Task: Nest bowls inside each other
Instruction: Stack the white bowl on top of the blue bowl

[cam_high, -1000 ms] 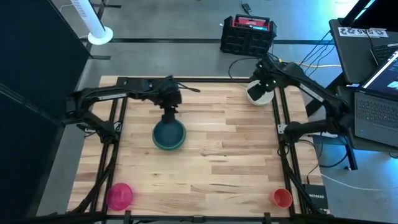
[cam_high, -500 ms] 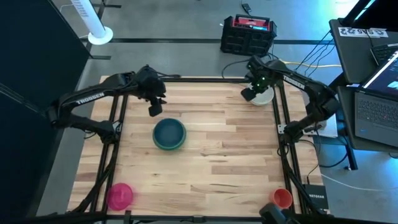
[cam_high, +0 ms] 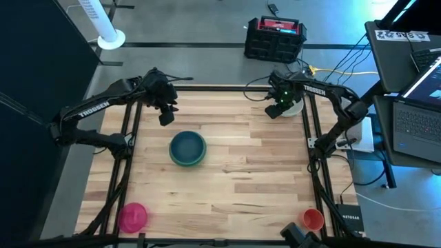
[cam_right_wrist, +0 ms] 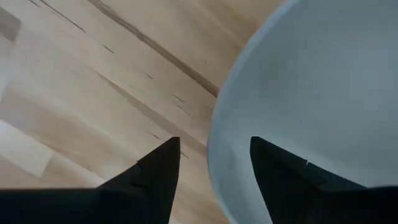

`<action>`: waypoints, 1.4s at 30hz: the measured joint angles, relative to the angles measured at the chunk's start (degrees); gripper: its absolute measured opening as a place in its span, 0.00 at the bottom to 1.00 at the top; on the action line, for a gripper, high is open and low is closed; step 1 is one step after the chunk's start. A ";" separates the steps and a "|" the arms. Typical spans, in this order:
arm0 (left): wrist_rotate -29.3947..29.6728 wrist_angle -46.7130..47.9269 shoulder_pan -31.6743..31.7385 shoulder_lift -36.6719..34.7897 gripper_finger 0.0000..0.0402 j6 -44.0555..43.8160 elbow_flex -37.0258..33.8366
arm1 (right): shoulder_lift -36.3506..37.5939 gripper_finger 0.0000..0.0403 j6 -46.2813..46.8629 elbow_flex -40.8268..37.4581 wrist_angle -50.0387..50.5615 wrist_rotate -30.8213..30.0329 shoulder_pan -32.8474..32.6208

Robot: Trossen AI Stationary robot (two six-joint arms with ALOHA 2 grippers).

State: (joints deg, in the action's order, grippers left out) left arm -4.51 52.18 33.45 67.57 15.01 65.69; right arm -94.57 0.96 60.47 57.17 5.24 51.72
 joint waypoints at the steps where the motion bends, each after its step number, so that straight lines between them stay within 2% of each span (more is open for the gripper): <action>1: 0.00 -0.02 0.00 0.00 0.31 0.02 0.00 | -0.19 0.40 -0.08 -0.08 -0.01 -0.38 0.00; 3: 0.00 -0.09 0.00 0.00 0.31 -0.03 0.00 | -0.32 0.28 -0.55 -0.16 -0.06 -0.72 0.00; 5: 0.00 -0.07 0.00 0.00 0.31 -0.20 0.00 | -0.28 0.12 -1.70 -0.16 -0.35 -0.54 0.00; 6: 0.00 -0.09 -0.02 0.00 0.31 -0.26 0.00 | -0.25 0.08 -2.25 -0.04 -0.26 -0.42 -0.26; 20: 0.61 0.00 -0.48 0.02 0.01 -3.04 0.00 | 0.62 0.00 -6.08 3.37 1.40 1.01 -8.16; 26: 0.63 1.58 -0.44 0.03 0.00 -9.49 0.00 | 0.66 0.00 -5.95 9.89 1.75 4.90 -17.64; 36: 0.61 10.31 0.23 0.04 0.00 -21.77 0.02 | 0.08 0.00 -5.46 26.74 1.48 6.96 -34.93; 42: 0.72 14.35 3.02 -0.19 0.00 -17.58 0.02 | -7.46 0.00 -1.00 39.06 1.38 6.28 -41.60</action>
State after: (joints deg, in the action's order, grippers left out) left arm -3.80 66.53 36.47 67.38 -2.57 65.71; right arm -102.03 -0.03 99.53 58.55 11.52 10.13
